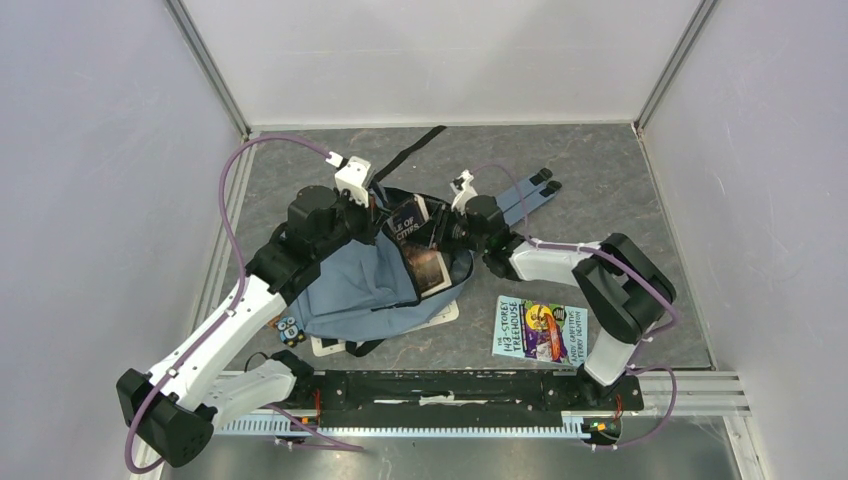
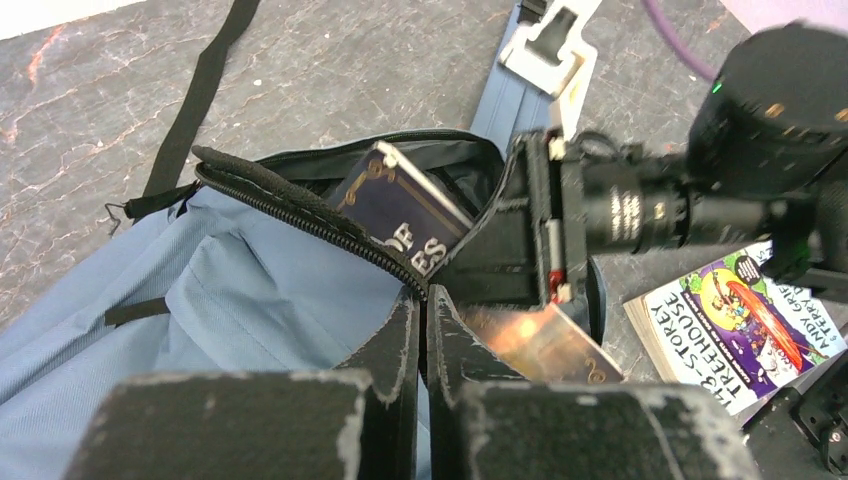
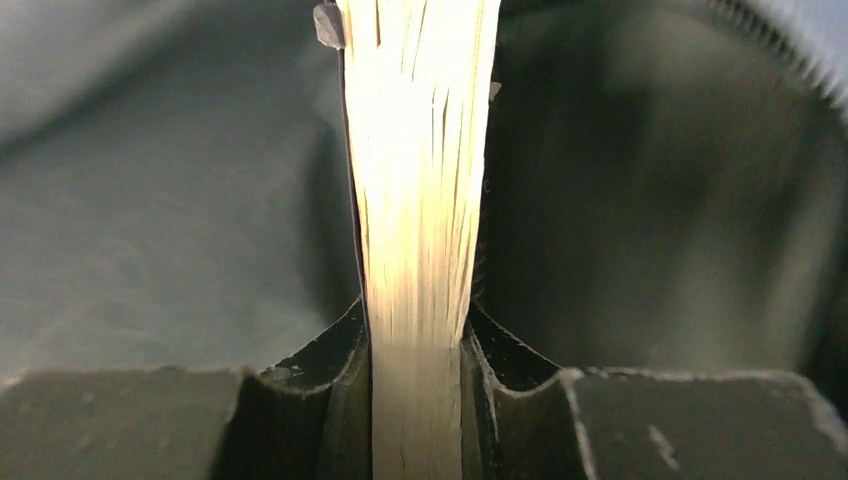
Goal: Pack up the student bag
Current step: Place the book in the student bag.
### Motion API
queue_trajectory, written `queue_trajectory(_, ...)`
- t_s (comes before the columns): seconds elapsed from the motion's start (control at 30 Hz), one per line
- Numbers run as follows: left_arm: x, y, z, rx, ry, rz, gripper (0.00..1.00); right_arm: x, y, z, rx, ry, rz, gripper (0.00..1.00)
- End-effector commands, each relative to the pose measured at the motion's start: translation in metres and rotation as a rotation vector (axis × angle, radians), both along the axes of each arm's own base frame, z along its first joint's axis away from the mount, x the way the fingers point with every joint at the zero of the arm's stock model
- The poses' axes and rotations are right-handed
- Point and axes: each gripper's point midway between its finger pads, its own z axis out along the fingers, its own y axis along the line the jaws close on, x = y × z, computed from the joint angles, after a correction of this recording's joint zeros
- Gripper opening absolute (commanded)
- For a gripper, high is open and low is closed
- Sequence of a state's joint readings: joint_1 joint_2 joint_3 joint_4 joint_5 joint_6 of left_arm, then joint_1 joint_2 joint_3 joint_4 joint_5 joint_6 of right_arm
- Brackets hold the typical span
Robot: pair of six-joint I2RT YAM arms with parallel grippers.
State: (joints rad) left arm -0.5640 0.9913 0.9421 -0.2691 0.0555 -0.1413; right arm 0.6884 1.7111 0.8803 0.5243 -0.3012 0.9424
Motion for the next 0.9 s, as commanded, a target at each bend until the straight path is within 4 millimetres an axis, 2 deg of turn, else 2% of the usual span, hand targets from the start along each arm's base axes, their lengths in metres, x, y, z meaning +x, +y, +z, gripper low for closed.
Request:
queue_trajectory(0.0,0.000,-0.008,0.031,-0.076,-0.089,-0.034,0.02,0.000,0.019,0.039,0.146,-0.078,0.011,0.00)
queue_trajectory(0.1,-0.001,-0.007,0.032,-0.077,-0.091,-0.031,0.02,0.003,0.010,0.044,0.122,-0.099,-0.021,0.00)
queue_trajectory(0.23,-0.001,-0.005,0.037,-0.078,-0.110,-0.026,0.02,0.005,-0.006,0.065,0.170,-0.120,-0.060,0.00)
queue_trajectory(0.3,-0.001,-0.005,0.046,-0.079,-0.138,-0.030,0.02,0.005,-0.012,0.077,0.206,-0.128,-0.071,0.00)
queue_trajectory(0.57,-0.001,-0.004,0.123,-0.118,-0.271,-0.045,0.02,0.003,-0.021,0.125,0.335,-0.169,-0.086,0.00)
queue_trajectory(0.67,-0.002,-0.007,0.135,-0.145,-0.299,-0.060,0.02,0.004,-0.017,0.129,0.362,-0.157,-0.087,0.00)
queue_trajectory(0.73,-0.002,-0.013,0.133,-0.152,-0.290,-0.081,0.02,0.003,-0.012,0.128,0.373,-0.155,-0.086,0.00)
queue_trajectory(0.87,-0.001,-0.022,0.122,-0.158,-0.263,-0.122,0.02,0.000,0.013,0.114,0.335,-0.142,-0.074,0.00)
